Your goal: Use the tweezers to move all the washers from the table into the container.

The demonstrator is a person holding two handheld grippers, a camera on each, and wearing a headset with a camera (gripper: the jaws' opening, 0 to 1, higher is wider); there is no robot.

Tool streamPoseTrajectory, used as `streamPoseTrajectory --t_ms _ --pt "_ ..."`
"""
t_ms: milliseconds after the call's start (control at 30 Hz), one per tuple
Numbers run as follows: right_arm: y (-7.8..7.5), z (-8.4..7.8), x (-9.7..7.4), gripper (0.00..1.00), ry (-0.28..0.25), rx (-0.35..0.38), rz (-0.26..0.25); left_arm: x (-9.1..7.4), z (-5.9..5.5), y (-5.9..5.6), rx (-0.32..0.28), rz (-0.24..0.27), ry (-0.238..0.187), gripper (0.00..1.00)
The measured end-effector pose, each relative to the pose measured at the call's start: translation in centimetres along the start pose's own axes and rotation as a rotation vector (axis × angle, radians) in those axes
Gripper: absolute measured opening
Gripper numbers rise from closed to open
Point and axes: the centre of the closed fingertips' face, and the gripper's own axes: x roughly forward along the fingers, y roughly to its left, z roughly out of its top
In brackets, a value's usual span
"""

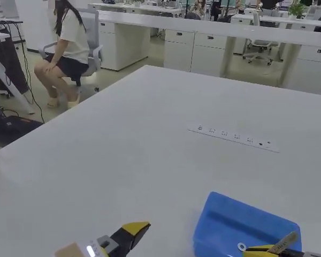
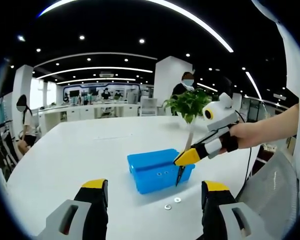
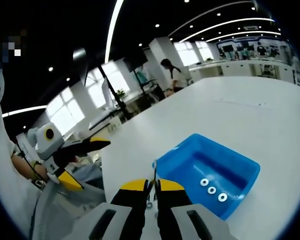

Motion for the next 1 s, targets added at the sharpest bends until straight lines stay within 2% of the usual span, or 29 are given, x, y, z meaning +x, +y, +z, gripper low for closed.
streamPoseTrajectory --t_ms 267,567,1000 --pt "0.0 -2.1 0.7 0.04 0.08 -0.035 0.0 0.0 0.0 0.0 -0.001 0.003 0.001 0.77" --pt "-0.5 -3.8 1.5 0.04 0.139 -0.069 -0.004 0.0 -0.1 0.1 0.001 0.004 0.005 0.77" --pt "-0.4 -4.7 1.9 0.04 0.177 -0.134 0.005 0.0 -0.2 0.1 0.002 0.006 0.01 0.76"
